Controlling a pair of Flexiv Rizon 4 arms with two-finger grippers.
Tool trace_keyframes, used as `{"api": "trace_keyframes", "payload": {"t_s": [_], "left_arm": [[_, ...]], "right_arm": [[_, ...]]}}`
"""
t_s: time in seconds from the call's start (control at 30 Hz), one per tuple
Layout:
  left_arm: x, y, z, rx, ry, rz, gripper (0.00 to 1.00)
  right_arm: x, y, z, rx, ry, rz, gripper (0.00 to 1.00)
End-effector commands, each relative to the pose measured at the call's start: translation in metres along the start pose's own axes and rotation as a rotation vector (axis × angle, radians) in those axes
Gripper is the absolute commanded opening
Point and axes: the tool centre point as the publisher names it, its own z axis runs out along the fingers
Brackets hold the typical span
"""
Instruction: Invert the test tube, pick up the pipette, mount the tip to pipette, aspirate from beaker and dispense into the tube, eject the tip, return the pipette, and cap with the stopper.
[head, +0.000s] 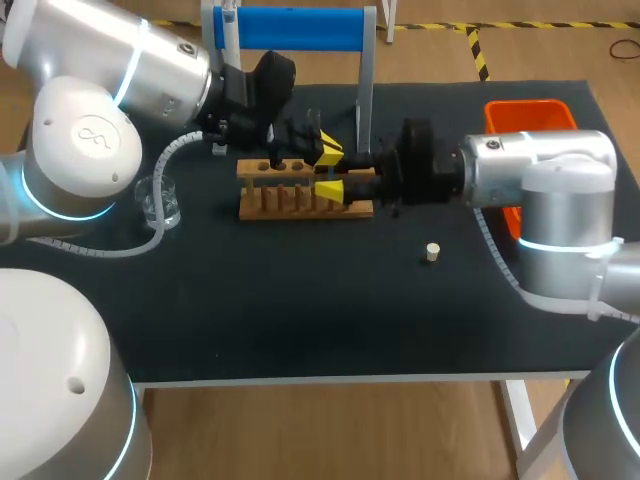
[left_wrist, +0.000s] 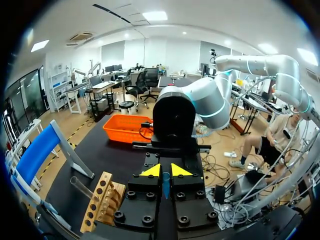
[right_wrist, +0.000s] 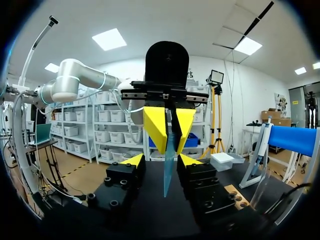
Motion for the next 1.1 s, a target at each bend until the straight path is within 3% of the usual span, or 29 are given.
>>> {"api": "trace_keyframes", "payload": {"t_s": [0.03,0.17,0.23,0.5,0.53,0.57,0.8,1.1], "left_arm": [[0.000,0.000,0.001,0.001,0.000,0.001,0.00],[0.000,0.000,0.001,0.001,0.000,0.001,0.00],[0.000,0.000,0.001,0.001,0.000,0.001,0.00],[0.000,0.000,0.001,0.001,0.000,0.001,0.00],[0.000,0.000,0.001,0.001,0.000,0.001,0.42],[0.000,0.000,0.001,0.001,0.000,0.001,1.00],[0.000,0.000,0.001,0.001,0.000,0.001,1.00],[0.000,0.000,0.001,0.001,0.000,0.001,1.00]], "right_arm": [[0.002,0.002,-0.005,0.000,0.003,-0.001,0.31],[0.003,0.002,-0.006,0.000,0.006,-0.002,0.15],[0.004,0.002,-0.007,0.000,0.007,-0.001,0.02],[0.005,0.001,-0.008,-0.001,0.015,0.001,0.00],[0.006,0.001,-0.008,-0.001,0.015,0.001,0.00],[0.007,0.001,-0.009,-0.002,0.017,0.002,0.00],[0.021,-0.006,-0.028,0.001,0.027,0.003,0.00],[0.057,-0.012,-0.080,0.006,0.032,0.004,0.00]]}}
